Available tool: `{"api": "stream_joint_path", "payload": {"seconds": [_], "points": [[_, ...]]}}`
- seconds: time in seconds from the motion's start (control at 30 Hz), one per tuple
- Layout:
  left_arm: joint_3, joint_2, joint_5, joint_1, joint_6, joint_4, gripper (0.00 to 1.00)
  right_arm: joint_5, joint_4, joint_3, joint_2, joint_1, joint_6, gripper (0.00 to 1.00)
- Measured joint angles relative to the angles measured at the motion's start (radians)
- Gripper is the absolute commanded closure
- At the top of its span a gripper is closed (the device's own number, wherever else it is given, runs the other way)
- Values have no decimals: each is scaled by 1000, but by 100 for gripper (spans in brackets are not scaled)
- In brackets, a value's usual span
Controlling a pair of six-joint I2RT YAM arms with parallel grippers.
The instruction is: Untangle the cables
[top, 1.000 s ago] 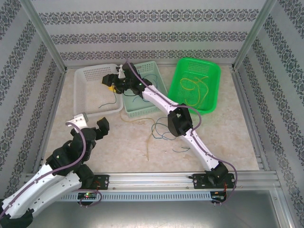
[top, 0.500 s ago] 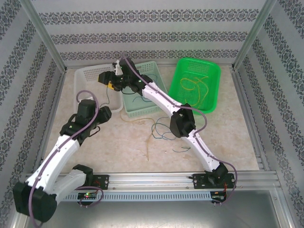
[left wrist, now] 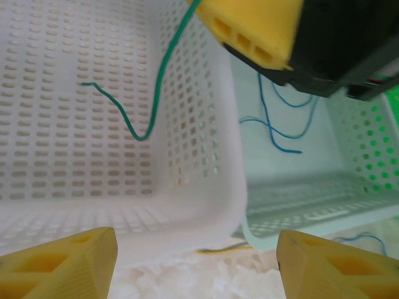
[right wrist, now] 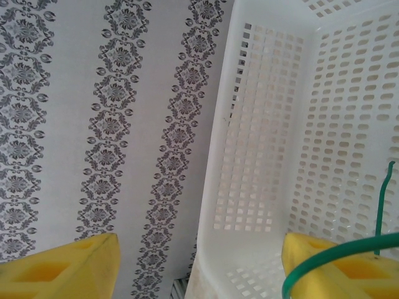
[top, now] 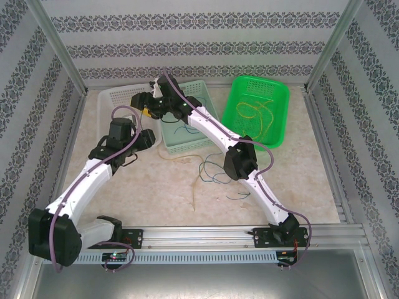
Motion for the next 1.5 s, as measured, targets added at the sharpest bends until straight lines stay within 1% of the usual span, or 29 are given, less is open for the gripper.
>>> {"api": "stream_joint_path", "payload": {"seconds": [0.17,0.23,0.37,0.53,0.57,0.6,0.63,0.7,0.73,0.77,0.93,1.03,1.2,1.33,1.4,1.5], "points": [[0,57,-11,34,32,55,30,-10,2,0,0,0,8,33],[2,83,-11,45,39,79,32,-17,2,0,0,0,14,33],[26,157,2,60,54,119,39,-29,5,0,0,0,26,35],[69,231,13,61,68,151,52,-42,18,0,0,-8,33,37],[75,238,12,62,70,156,56,-44,19,0,0,-11,33,37],[81,247,12,64,76,161,63,-45,24,0,0,-14,34,37],[85,253,12,67,80,168,73,-47,28,0,0,-16,34,37],[90,261,10,76,81,176,89,-49,35,0,0,-18,34,37],[92,264,9,81,84,181,96,-53,39,0,0,-19,36,37],[93,266,8,87,83,183,100,-55,41,0,0,-19,37,37],[93,266,-2,113,82,190,100,-70,44,0,0,-20,37,37],[86,253,-8,126,82,198,100,-74,43,0,-1,-20,37,35],[84,225,-42,153,75,198,100,-87,37,-26,-14,-21,29,35],[86,211,-56,194,64,182,100,-90,17,-106,-65,-22,-5,35],[101,213,-56,211,60,146,100,-89,3,-159,-105,-28,-29,35],[135,220,-56,218,61,97,100,-82,-8,-269,-198,-37,-67,35]]}}
